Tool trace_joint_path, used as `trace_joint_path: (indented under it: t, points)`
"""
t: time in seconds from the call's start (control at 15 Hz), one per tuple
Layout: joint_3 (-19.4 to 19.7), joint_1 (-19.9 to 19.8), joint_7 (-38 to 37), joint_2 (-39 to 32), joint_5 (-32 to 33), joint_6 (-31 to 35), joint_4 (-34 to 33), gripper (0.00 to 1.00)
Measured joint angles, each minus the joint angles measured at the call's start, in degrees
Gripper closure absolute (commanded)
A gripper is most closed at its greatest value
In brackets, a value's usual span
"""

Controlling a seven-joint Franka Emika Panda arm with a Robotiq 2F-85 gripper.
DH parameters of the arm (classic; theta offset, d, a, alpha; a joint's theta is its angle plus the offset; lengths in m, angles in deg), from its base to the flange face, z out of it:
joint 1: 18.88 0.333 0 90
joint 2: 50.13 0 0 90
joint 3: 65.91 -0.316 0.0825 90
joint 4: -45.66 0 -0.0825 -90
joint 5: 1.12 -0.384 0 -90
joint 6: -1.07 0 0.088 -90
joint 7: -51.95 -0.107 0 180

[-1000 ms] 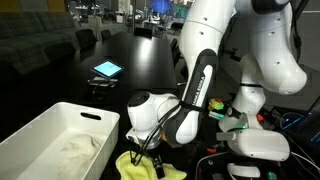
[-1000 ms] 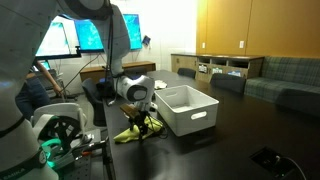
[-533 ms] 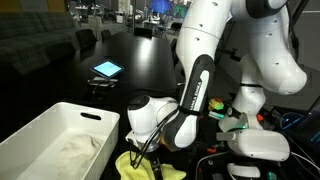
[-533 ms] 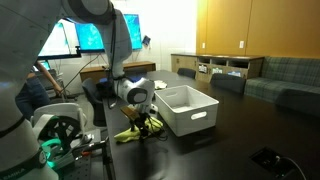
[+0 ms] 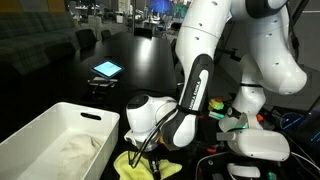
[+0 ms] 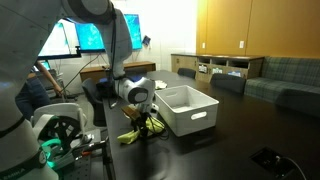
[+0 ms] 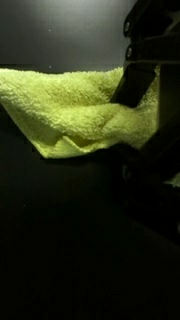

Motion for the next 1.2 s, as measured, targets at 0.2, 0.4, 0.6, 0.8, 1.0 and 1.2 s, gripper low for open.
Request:
trace_joint_path:
  t: [0.2, 0.4, 0.6, 0.8, 1.0, 1.2]
  points:
    - [0.88, -0.16, 0.26, 0.72, 0.08, 0.0, 0.86, 0.91]
    - [3.14, -0.16, 0.24, 3.57, 1.55, -0.08, 4.17, 0.89]
    - [6.9, 0.29, -0.73, 10.09, 6.38, -3.16, 9.59, 0.89]
    - [10.19, 0.87, -4.79, 19.15, 13.5, -13.52, 12.76, 0.89]
    - [10.88, 0.9, -10.66, 28.63, 21.19, -26.01, 12.69, 0.89]
    - [9.57, 0.75, -14.41, 36.32, 26.78, -35.94, 10.83, 0.89]
